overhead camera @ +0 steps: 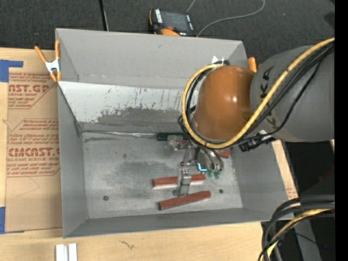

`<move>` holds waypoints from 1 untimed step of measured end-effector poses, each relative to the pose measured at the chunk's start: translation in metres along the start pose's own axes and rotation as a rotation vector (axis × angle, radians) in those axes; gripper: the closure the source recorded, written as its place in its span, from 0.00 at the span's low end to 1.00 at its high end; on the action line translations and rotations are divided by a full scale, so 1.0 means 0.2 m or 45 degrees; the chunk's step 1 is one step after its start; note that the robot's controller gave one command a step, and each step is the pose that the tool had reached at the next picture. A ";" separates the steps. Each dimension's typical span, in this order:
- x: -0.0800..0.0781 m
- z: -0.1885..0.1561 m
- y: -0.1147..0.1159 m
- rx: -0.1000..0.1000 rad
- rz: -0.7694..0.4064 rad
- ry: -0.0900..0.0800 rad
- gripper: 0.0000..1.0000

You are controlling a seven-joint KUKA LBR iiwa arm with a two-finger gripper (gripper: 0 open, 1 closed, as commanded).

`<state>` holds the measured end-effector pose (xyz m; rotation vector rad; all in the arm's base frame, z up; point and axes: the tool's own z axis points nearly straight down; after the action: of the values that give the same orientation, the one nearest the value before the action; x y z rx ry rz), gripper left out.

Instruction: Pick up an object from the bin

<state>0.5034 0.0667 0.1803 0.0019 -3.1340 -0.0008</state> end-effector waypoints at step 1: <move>0.03 0.57 -0.38 0.002 -0.074 -0.001 0.00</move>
Offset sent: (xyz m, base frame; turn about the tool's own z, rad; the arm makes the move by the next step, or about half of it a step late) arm -0.0047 -0.0734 -0.1103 -0.0614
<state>0.4965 -0.0091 0.0655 0.0927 -3.1337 0.0019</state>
